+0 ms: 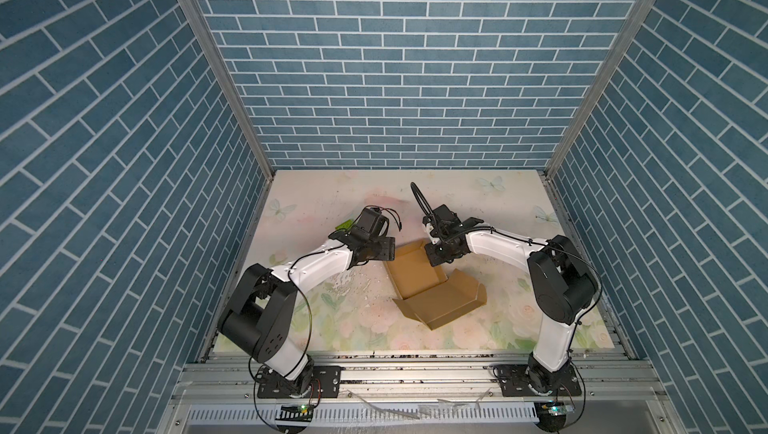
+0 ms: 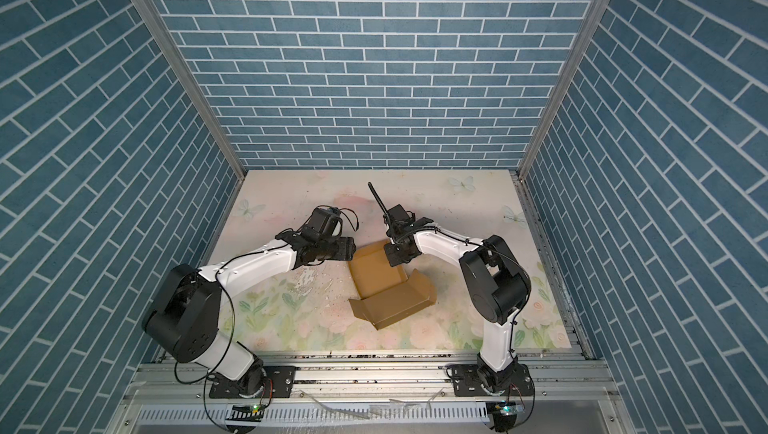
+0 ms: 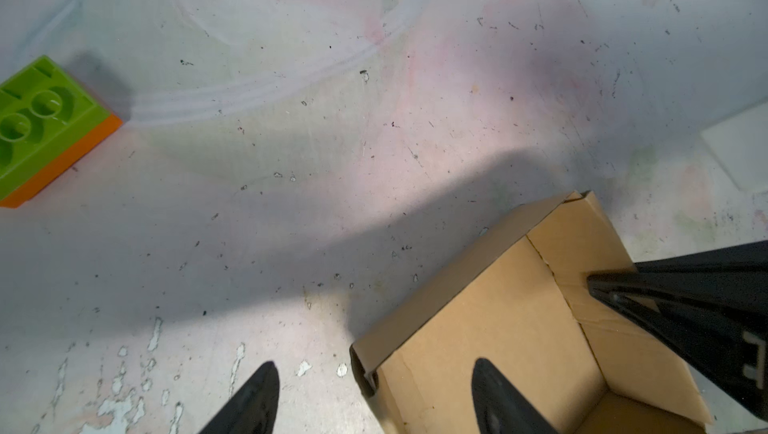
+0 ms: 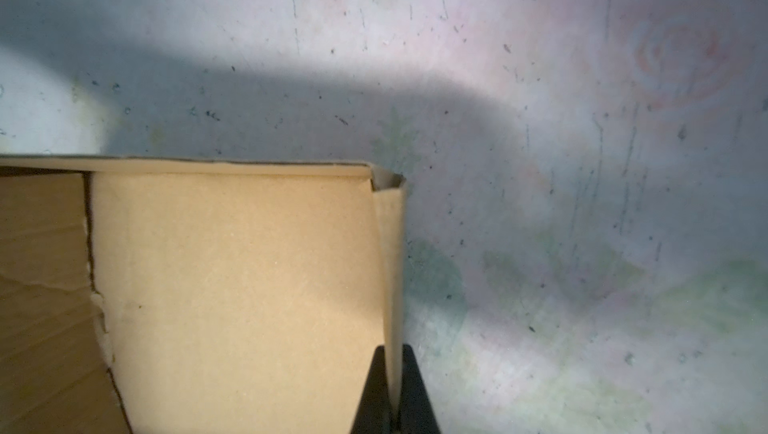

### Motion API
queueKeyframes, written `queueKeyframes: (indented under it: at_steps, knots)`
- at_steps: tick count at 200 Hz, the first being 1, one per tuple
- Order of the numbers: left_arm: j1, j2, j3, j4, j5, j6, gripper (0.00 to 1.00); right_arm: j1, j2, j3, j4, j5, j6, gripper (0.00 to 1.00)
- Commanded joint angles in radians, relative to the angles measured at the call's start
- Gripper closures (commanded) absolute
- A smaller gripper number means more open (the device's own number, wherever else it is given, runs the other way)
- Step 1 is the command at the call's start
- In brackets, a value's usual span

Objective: Fold the paper box

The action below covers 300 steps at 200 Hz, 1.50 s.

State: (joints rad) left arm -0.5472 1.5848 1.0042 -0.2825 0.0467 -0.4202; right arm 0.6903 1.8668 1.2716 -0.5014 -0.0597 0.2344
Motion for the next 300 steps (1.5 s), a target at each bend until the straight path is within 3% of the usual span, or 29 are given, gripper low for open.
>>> queueKeyframes:
  at_steps: [1,79,124,174,220,271,300]
  knots:
    - [0.006,0.009,0.040,-0.038,-0.021,0.040,0.25,-0.008,0.027,0.043,0.004,-0.019,-0.061,1.00]
    - [0.006,0.005,0.078,-0.154,-0.074,0.117,0.21,-0.029,0.032,0.060,0.076,-0.022,-0.070,0.88]
    - [0.004,0.038,0.148,-0.249,-0.135,0.184,0.21,-0.053,0.013,0.040,0.143,-0.093,-0.066,0.70]
    - [-0.005,0.101,0.229,-0.275,-0.078,0.277,0.21,-0.061,-0.064,-0.001,0.221,-0.139,-0.079,0.52]
    - [-0.044,0.200,0.358,-0.361,-0.054,0.446,0.21,-0.063,-0.216,-0.070,0.281,-0.119,-0.032,0.50]
    - [-0.059,0.321,0.482,-0.409,-0.006,0.568,0.22,-0.070,-0.443,-0.200,0.341,0.048,0.081,0.48]
    - [-0.059,0.381,0.519,-0.416,-0.025,0.601,0.24,-0.074,-0.538,-0.260,0.350,0.075,0.118,0.48]
